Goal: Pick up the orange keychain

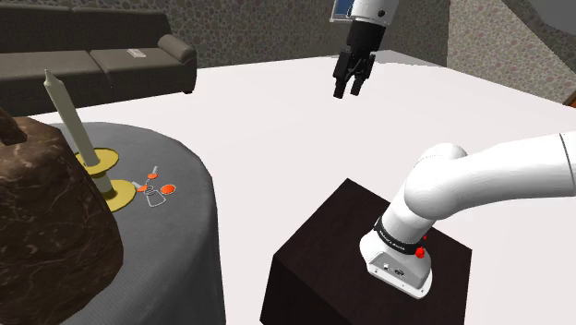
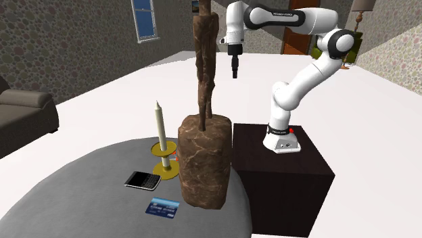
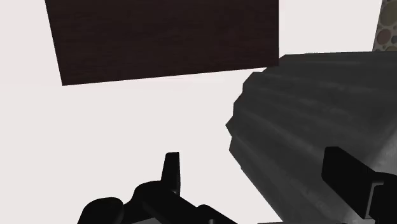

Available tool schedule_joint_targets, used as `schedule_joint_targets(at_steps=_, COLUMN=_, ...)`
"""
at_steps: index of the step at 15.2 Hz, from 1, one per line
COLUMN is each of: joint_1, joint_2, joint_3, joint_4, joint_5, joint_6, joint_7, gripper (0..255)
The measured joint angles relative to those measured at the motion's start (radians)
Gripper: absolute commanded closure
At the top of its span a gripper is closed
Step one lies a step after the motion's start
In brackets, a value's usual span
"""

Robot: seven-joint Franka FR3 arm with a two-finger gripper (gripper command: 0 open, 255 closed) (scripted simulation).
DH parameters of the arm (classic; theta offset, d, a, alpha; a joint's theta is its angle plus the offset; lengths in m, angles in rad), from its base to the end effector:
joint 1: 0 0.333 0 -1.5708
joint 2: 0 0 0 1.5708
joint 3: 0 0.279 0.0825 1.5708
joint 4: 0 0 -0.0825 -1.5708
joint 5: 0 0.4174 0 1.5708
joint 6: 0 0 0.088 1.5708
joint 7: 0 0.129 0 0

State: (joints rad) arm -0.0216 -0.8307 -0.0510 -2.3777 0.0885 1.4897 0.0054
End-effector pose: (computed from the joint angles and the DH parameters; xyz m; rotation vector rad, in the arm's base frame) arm 0.3452 -0.0152 0.5413 -3.0119 0.0839 0.0824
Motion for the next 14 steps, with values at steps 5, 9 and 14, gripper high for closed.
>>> schedule_joint_targets(at_steps=5, joint_1=0.012, joint_2=0.022, joint_3=0.077, joint_4=-0.019, joint_5=0.049, joint_6=0.053, joint_7=0.093, gripper=0)
schedule_joint_targets(at_steps=9, joint_1=0.027, joint_2=0.074, joint_3=0.178, joint_4=-0.022, joint_5=0.107, joint_6=0.127, joint_7=0.215, gripper=0)
schedule_joint_targets(at_steps=14, joint_1=0.035, joint_2=0.19, joint_3=0.3, joint_4=0.016, joint_5=0.155, joint_6=0.229, joint_7=0.365, gripper=0)
